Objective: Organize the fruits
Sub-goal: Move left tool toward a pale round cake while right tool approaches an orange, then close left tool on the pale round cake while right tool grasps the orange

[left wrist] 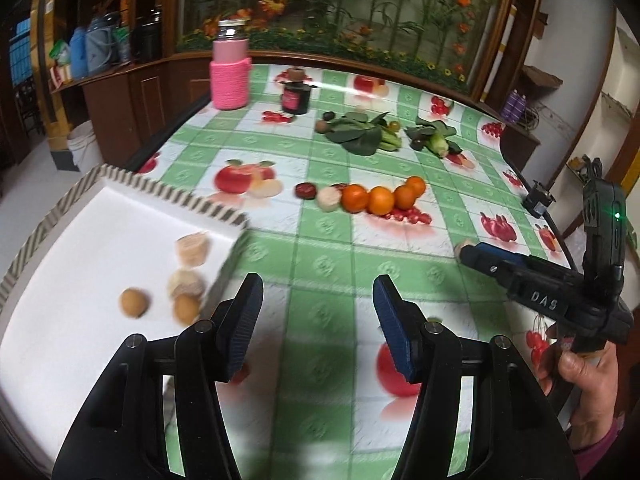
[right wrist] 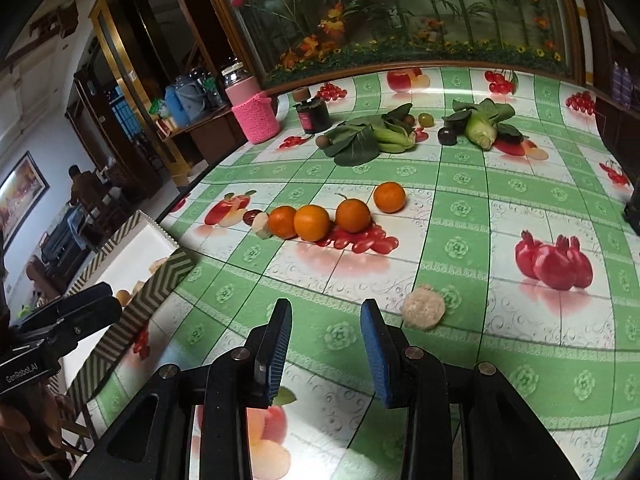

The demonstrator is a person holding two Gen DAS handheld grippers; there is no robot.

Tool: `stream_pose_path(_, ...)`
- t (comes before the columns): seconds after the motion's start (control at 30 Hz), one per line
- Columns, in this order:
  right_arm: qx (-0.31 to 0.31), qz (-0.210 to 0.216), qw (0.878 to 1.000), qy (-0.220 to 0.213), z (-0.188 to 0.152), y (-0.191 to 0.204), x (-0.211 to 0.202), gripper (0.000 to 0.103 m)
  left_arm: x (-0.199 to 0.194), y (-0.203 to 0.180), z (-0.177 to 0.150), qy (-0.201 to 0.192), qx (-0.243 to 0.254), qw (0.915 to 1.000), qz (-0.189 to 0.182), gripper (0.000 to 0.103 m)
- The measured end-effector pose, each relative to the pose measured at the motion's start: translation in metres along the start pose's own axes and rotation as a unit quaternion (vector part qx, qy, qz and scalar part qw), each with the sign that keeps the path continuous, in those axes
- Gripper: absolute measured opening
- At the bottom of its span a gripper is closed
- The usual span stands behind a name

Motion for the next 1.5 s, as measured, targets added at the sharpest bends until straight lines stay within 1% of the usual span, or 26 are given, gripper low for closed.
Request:
stream_pose_path(0.2, -0.020, -0.021, 0.999, 0.018, 0.023, -0.010, 0.026, 0.035, 0.033, -0.011, 0.015, 0.019, 0.008, 0.9998, 0.008, 0.058)
stream_pose_path(0.43, -0.038, -0.035, 0.997, 0.052, 0.046, -0.021, 0.069, 0.035, 0.074, -0.003, 0.028, 0.042, -0.007, 0.9989, 0.019, 0.058)
stream_pose_path(0.63, -0.039, -0.016, 0.997, 0.058, 0.059, -0.021, 0.088, 0.035, 0.098, 0.005, 0.036, 0.055, -0.017, 0.9981, 0.023, 0.058)
stream_pose_path(0.77, -0.038, -0.005, 0.996, 0.074, 0.060, -0.022, 0.104, 0.035, 0.112, 0.007, 0.041, 0.062, -0.016, 0.9974, 0.032, 0.058)
stream_pose_path(0.87, -0.023, 0.025, 0.997, 0.068, 0.060, -0.023, 0.104, 0.032, 0.121, 0.008, 0.045, 0.062, -0.016, 0.9970, 0.042, 0.058)
stream_pose_path(0.9, -0.024, 0.028, 0.997, 0.066, 0.059, -0.024, 0.104, 0.031, 0.123, 0.008, 0.046, 0.063, -0.017, 0.9970, 0.043, 0.058)
stream_pose_path(1.0, -0.031, 0.026, 0.997, 0.061, 0.058, -0.024, 0.100, 0.031, 0.132, 0.008, 0.050, 0.063, -0.013, 0.9967, 0.050, 0.058)
stream_pose_path(1.17, -0.020, 0.036, 0.998, 0.053, 0.061, -0.027, 0.096, 0.031, 0.147, 0.009, 0.054, 0.072, -0.002, 0.9956, 0.059, 0.058)
stream_pose_path(1.33, -0.009, 0.045, 0.998, 0.052, 0.062, -0.031, 0.095, 0.031, 0.160, 0.008, 0.058, 0.074, 0.017, 0.9941, 0.078, 0.058)
stream_pose_path(1.43, -0.011, 0.047, 0.997, 0.052, 0.062, -0.030, 0.095, 0.031, 0.164, 0.007, 0.060, 0.073, 0.014, 0.9948, 0.070, 0.057)
stream_pose_path(1.47, -0.012, 0.047, 0.997, 0.053, 0.061, -0.029, 0.095, 0.031, 0.164, 0.007, 0.060, 0.072, 0.010, 0.9954, 0.062, 0.057)
stream_pose_path(1.5, -0.012, 0.048, 0.997, 0.052, 0.061, -0.029, 0.095, 0.031, 0.165, 0.006, 0.060, 0.070, 0.009, 0.9957, 0.059, 0.050)
Point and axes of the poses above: each gripper's, at about its wrist camera, not at the fingertips, and x roughly the way its jaws point, y to its left, z to its top, the point moved 7 cm from there along x, roughly the way its jaws point
